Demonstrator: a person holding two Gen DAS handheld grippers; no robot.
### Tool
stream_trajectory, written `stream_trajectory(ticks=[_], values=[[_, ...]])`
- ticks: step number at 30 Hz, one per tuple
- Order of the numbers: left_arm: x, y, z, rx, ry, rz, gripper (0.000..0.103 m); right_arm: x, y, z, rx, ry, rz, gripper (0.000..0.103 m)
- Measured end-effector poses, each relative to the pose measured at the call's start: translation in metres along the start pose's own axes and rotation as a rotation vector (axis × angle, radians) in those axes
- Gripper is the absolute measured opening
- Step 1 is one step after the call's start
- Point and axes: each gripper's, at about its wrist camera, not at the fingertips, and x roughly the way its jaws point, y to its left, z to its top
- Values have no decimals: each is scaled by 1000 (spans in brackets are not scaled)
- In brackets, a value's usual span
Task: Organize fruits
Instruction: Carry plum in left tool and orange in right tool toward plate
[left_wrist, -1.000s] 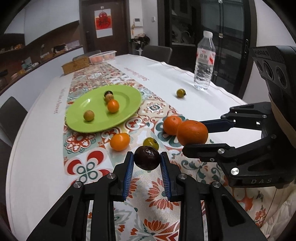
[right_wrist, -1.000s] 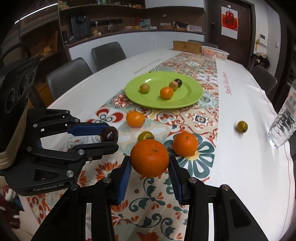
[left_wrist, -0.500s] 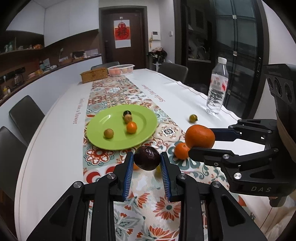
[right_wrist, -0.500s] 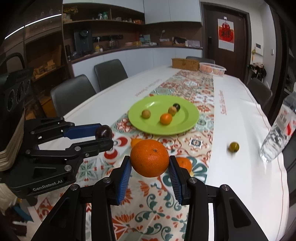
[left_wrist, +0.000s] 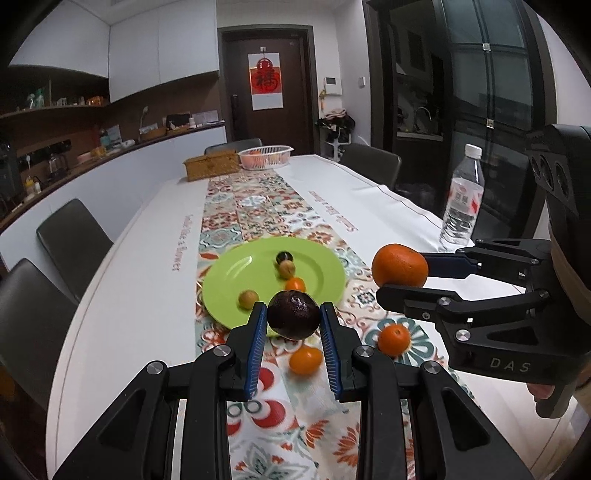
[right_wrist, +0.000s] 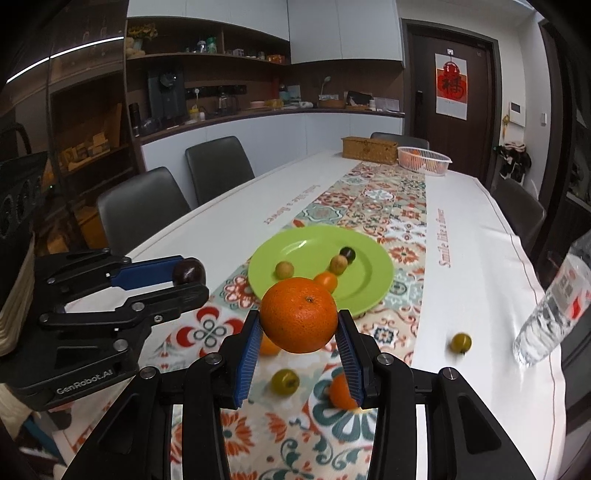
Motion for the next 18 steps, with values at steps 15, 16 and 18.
stream_trajectory(ticks=[15, 16, 18], values=[[41, 34, 40, -52, 27, 12, 29, 43, -15, 50, -8, 30, 21, 42], [45, 38, 42, -56, 33, 13, 29, 47, -16, 52, -7, 34, 22, 42], [53, 43, 44, -65, 47, 11, 29, 56, -17, 56, -10, 46, 23, 42]])
